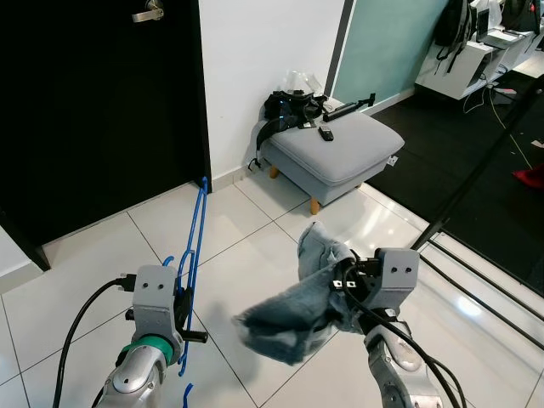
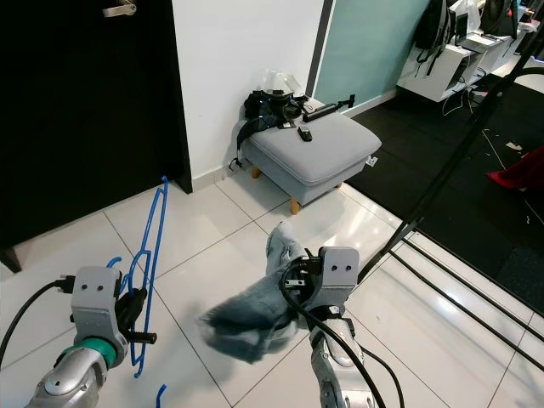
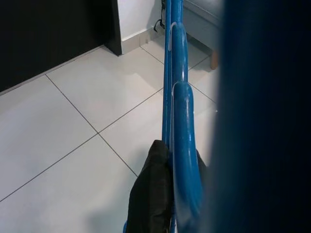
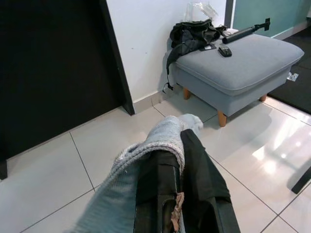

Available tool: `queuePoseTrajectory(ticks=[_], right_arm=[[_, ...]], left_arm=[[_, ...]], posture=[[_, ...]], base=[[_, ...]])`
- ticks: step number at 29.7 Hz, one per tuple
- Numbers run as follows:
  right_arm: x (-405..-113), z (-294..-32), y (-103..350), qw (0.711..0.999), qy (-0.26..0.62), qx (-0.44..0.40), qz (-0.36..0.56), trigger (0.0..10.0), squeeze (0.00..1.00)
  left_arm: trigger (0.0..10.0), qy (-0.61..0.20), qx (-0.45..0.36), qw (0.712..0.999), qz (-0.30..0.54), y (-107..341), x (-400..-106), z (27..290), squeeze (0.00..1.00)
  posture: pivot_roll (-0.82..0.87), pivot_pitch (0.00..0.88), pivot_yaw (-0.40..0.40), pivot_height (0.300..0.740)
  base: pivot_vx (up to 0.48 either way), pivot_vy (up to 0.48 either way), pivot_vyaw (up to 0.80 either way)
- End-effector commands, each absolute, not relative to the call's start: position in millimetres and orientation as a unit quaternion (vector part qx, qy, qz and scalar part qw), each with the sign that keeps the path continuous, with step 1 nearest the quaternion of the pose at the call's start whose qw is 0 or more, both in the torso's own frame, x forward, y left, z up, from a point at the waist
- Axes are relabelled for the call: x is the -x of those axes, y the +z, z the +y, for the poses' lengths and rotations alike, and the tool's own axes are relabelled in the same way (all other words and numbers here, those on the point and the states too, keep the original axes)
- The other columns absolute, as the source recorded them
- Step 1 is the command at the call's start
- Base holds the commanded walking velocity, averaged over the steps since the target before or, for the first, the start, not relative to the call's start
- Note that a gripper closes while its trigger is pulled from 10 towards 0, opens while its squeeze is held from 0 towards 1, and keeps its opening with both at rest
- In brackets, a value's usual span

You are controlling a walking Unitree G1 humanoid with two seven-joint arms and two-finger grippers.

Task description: Hang hanger

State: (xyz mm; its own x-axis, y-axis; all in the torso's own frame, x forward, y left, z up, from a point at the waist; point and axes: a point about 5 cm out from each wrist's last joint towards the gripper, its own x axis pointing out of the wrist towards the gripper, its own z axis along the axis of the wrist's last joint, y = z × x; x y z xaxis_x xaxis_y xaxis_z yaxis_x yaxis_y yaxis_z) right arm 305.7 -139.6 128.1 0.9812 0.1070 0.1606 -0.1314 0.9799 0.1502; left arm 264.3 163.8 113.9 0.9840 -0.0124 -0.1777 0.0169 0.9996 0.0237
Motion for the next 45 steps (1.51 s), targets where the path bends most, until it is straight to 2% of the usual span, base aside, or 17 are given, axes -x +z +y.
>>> queuePoseTrajectory(ticks=[1, 14, 20, 45], right_arm=[[-306.4, -141.8, 130.1, 0.991, 0.055, -0.088, -0.086, 10.0, 0.00], [-308.0, -140.4, 128.8, 0.991, 0.069, -0.082, -0.082, 10.0, 0.00], [-309.9, -140.3, 128.6, 0.993, 0.070, -0.060, -0.079, 10.0, 0.00], [-311.0, -135.4, 127.5, 0.991, 0.081, -0.065, -0.079, 10.0, 0.00]], left_arm=[[10.0, -0.004, -0.011, 0.995, 0.095, 109.9, -263.1, 164.2, 0.00], [10.0, -0.005, -0.013, 0.995, 0.094, 108.5, -265.2, 163.4, 0.00], [10.0, -0.004, -0.015, 0.995, 0.094, 108.5, -265.8, 163.8, 0.00], [10.0, -0.001, -0.022, 0.995, 0.098, 104.0, -265.6, 167.3, 0.00]], posture=[[-0.03, 0.103, 0.004, 0.740], [-0.03, 0.097, 0.005, 0.740], [-0.02, 0.094, 0.004, 0.740], [-0.02, 0.090, 0.006, 0.740]], base=[[0.000, 0.000, 0.00], [0.000, 0.000, 0.00], [0.000, 0.000, 0.79], [0.000, 0.000, 0.79]])
